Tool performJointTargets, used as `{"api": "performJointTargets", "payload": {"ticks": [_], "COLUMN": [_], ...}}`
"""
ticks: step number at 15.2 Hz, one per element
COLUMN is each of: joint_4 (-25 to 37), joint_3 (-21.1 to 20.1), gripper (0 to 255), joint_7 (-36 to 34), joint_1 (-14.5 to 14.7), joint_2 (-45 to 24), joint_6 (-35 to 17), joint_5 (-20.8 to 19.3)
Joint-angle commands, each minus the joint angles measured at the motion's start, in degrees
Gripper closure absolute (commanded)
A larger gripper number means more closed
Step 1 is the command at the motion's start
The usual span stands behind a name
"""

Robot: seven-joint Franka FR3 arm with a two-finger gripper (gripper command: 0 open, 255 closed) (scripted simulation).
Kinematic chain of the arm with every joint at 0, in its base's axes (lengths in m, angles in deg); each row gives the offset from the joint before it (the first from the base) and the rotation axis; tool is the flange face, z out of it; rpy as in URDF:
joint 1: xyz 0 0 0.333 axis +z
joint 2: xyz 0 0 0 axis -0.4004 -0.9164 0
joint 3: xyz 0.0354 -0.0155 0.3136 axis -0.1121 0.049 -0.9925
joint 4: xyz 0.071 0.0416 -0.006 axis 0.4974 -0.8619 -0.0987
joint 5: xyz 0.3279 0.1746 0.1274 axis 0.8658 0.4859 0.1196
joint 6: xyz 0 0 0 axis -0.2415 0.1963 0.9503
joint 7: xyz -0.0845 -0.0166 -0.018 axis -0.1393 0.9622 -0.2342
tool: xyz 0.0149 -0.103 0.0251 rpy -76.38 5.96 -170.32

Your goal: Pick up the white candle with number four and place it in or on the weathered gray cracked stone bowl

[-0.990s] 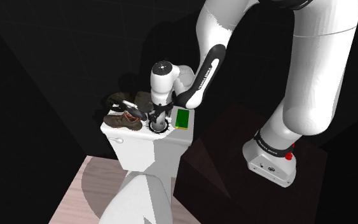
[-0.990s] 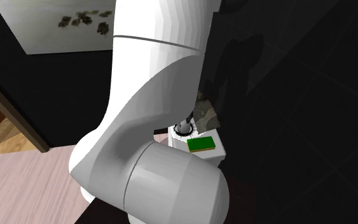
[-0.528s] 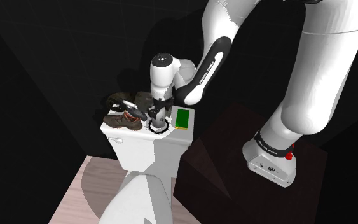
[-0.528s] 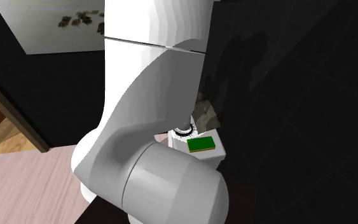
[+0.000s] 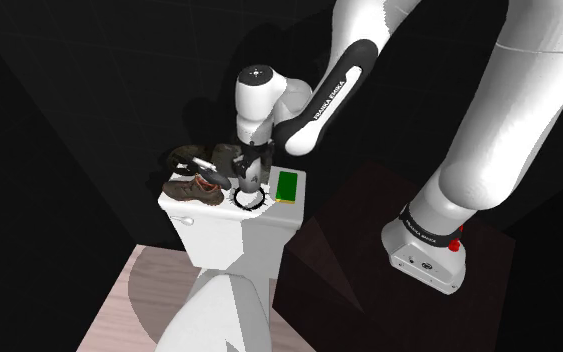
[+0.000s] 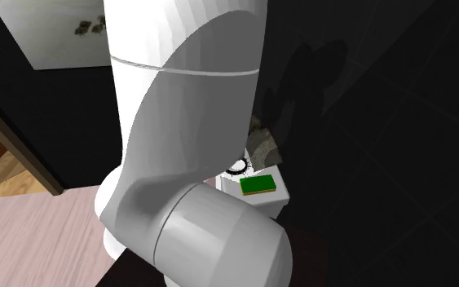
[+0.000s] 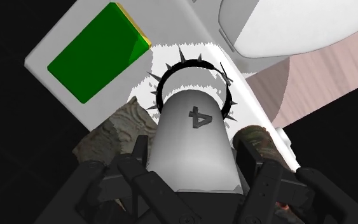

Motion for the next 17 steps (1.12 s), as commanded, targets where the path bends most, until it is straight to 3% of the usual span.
{"api": "performJointTargets", "payload": {"ticks": [1,9,17], "joint_4": [-0.27,-0.83,20.57], "joint_3": [-1.1,-4.15,-2.41], "gripper": [255,255,255], "joint_7": [1.87,8.88,9.86], "joint_1": [-0.7,-2.37,-0.67], "joint_2": [1.65,8.06,-5.57], "joint_6": [1.08,5.55,14.85], "joint_5": [2.31,11.02,7.95]}}
